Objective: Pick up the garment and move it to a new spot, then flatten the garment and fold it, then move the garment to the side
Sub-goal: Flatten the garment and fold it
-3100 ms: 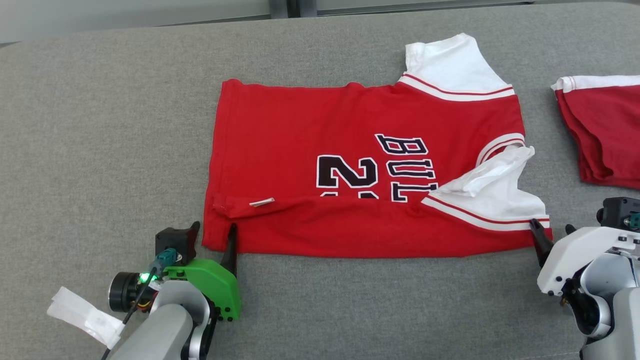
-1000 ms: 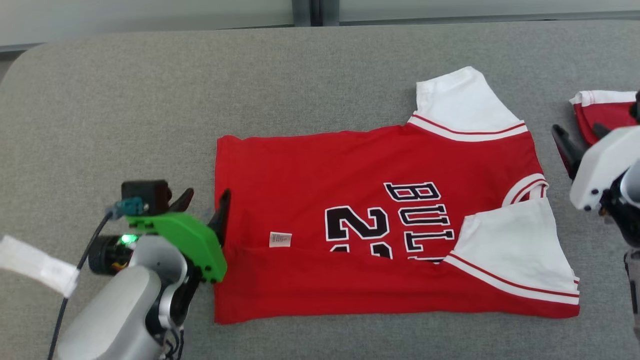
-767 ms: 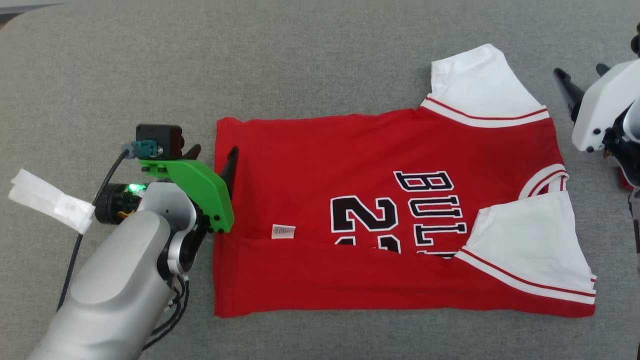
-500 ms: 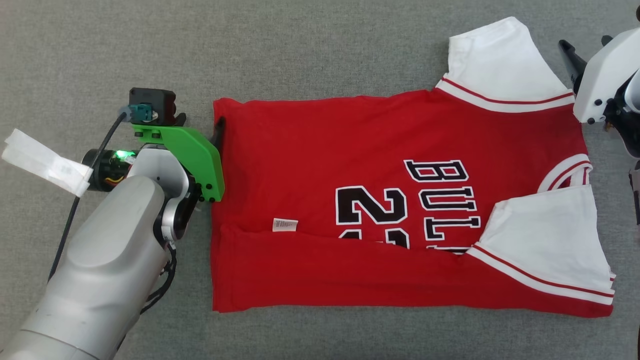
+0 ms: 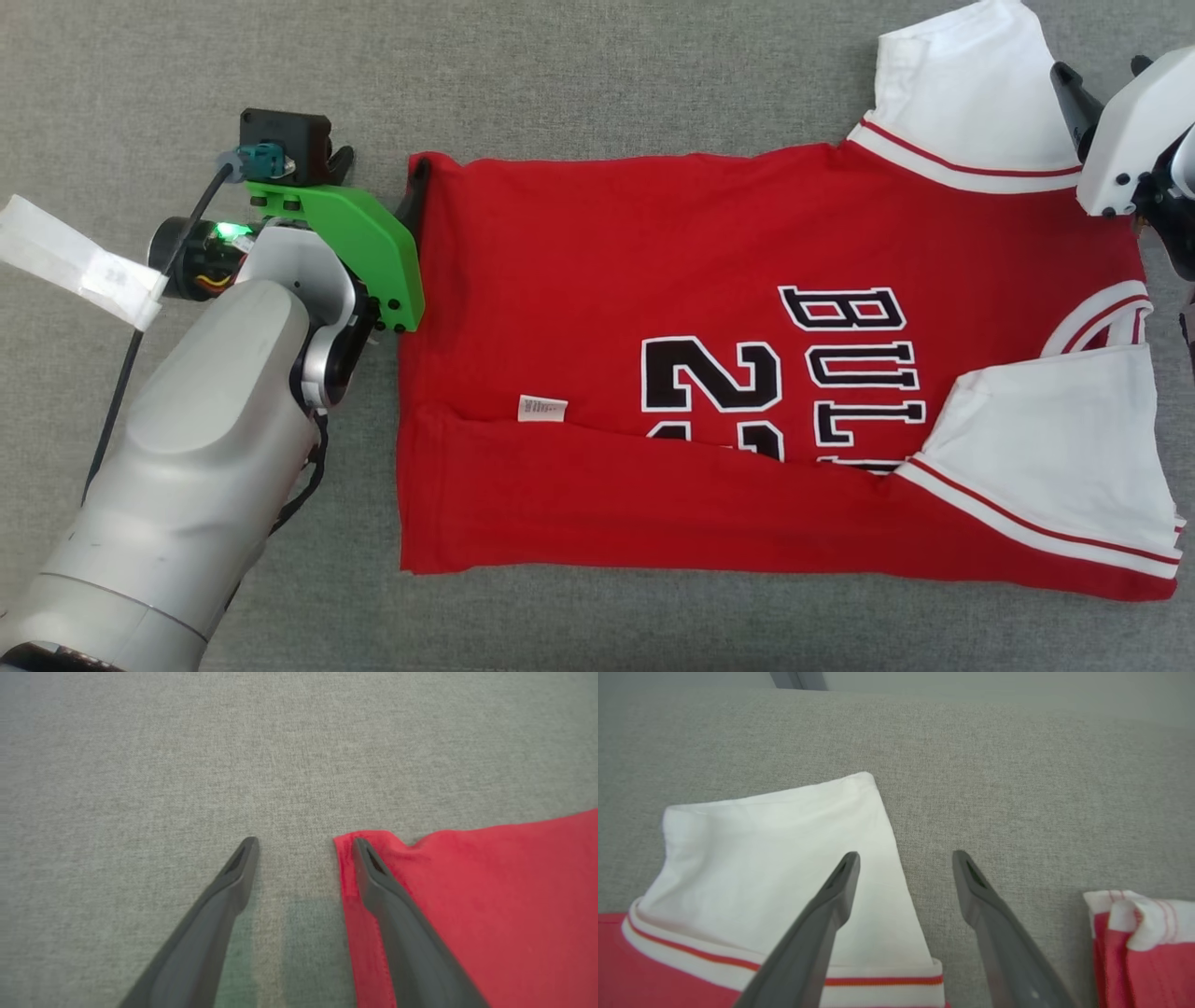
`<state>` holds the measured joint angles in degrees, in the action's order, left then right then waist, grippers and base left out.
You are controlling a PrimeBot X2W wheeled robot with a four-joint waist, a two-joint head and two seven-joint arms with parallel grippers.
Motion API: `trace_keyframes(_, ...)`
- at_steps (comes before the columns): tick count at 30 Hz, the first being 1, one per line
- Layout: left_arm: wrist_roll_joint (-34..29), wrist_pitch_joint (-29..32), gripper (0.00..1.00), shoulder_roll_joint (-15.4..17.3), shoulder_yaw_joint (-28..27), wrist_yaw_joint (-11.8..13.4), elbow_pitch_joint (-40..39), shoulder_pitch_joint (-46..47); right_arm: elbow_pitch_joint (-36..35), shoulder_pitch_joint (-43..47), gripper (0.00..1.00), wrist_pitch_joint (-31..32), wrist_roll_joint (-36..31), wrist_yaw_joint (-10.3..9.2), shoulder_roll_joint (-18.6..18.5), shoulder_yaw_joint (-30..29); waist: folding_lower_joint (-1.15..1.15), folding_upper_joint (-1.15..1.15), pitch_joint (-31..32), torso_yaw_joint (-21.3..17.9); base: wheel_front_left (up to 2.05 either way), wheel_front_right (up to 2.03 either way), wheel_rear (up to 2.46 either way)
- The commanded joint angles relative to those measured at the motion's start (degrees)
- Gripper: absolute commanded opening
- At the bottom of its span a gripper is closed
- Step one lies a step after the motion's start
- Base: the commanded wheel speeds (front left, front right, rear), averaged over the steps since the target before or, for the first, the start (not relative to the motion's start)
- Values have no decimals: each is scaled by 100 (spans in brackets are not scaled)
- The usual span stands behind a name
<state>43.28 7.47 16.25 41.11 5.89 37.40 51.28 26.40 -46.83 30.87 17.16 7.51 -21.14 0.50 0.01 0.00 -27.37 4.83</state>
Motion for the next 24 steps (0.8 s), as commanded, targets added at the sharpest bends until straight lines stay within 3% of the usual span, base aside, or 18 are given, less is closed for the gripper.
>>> trace_keyframes(1,17,-53,100,43,-16,-7,-62,87,45,-60,100,-97,32,-6,-76,-38,-1,0,54,15,0,0,0)
trace_keyframes(7,191,95,100,-12,22,-123,-445,-165,175,-52,100,-242,93,-6,-93,-101,-1,0,185,50,0,0,0)
trace_keyframes(12,246,344,100,-41,111,-50,-533,-281,198,-99,100,-228,121,-6,-40,-64,-1,0,153,24,0,0,0)
trace_keyframes(18,235,214,100,-103,81,58,-231,-223,184,-207,100,-244,150,-6,14,47,-1,0,36,-78,0,0,0)
trace_keyframes(23,292,143,100,-237,84,8,103,-175,200,-300,100,-234,172,-6,8,98,-1,0,-20,-101,0,0,0)
trace_keyframes(24,298,123,49,-246,85,-10,180,-159,201,-304,100,-213,173,-6,-5,114,-1,0,-31,-100,0,0,0)
